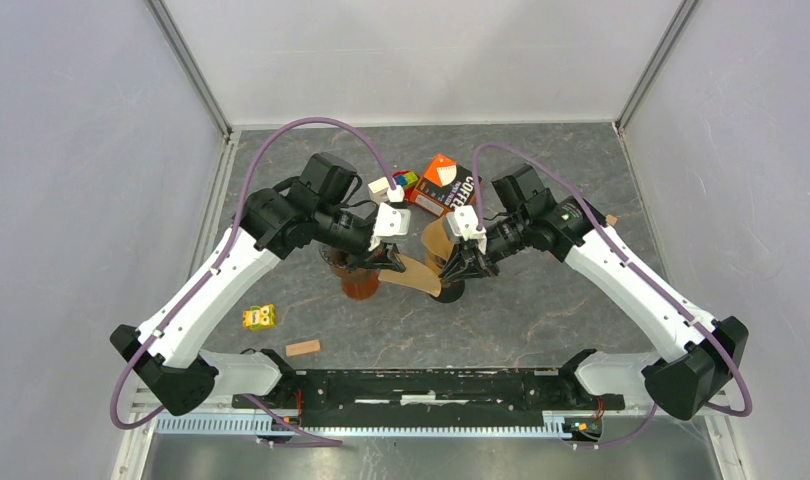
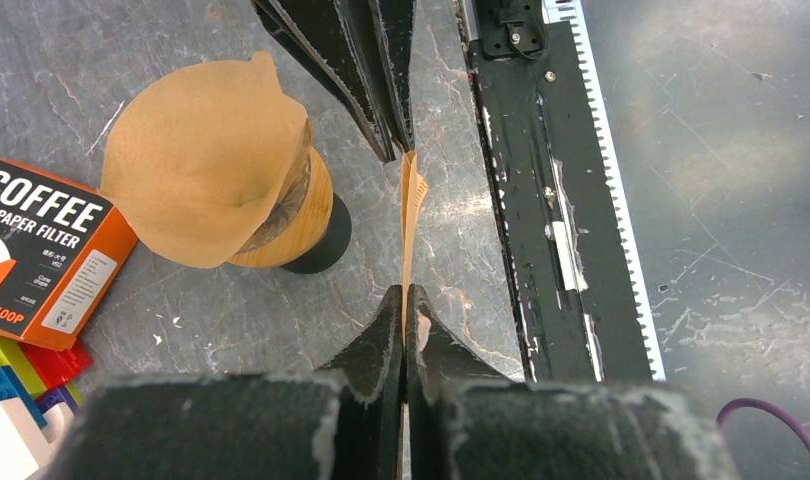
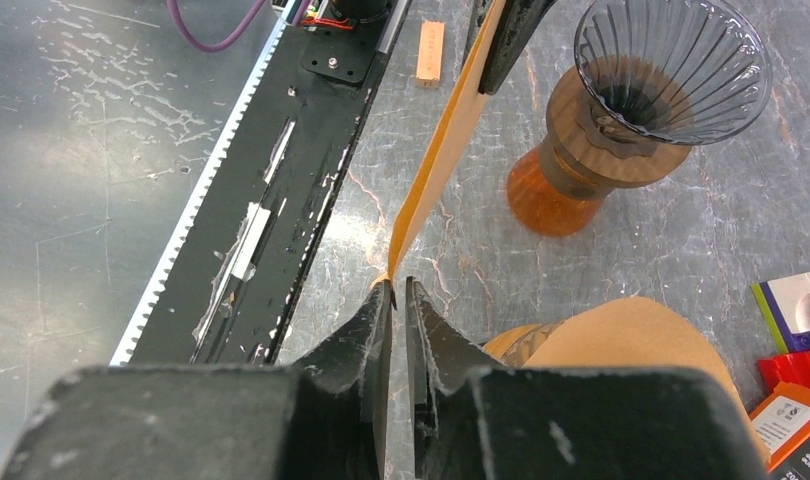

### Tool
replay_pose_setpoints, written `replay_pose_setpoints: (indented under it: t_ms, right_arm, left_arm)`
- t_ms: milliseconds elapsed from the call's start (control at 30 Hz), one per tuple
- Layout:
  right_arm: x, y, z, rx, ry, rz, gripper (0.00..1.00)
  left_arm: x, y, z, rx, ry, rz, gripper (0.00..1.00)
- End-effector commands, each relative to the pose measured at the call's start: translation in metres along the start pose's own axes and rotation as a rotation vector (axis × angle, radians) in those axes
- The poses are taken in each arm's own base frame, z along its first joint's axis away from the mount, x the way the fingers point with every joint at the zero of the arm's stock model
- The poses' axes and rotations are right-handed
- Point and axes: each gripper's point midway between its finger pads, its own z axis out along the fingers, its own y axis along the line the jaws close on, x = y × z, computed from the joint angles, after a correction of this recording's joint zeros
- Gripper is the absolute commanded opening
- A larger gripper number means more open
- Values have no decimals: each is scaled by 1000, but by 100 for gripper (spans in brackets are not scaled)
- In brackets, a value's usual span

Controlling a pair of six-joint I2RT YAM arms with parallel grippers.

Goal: Place the coffee filter in the dripper
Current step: Adjust the coffee filter.

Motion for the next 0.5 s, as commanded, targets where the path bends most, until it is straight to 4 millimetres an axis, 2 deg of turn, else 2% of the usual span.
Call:
replay_pose_setpoints:
  t_ms: [0, 467]
  right_arm:
    - [-15, 2, -1, -21, -34, -44, 13]
    - [-15, 9, 0, -47, -35, -54, 8]
  left_arm:
    - [-6, -3, -2, 15, -32, 51, 2]
    - [-4, -4, 0, 26, -33, 56, 2]
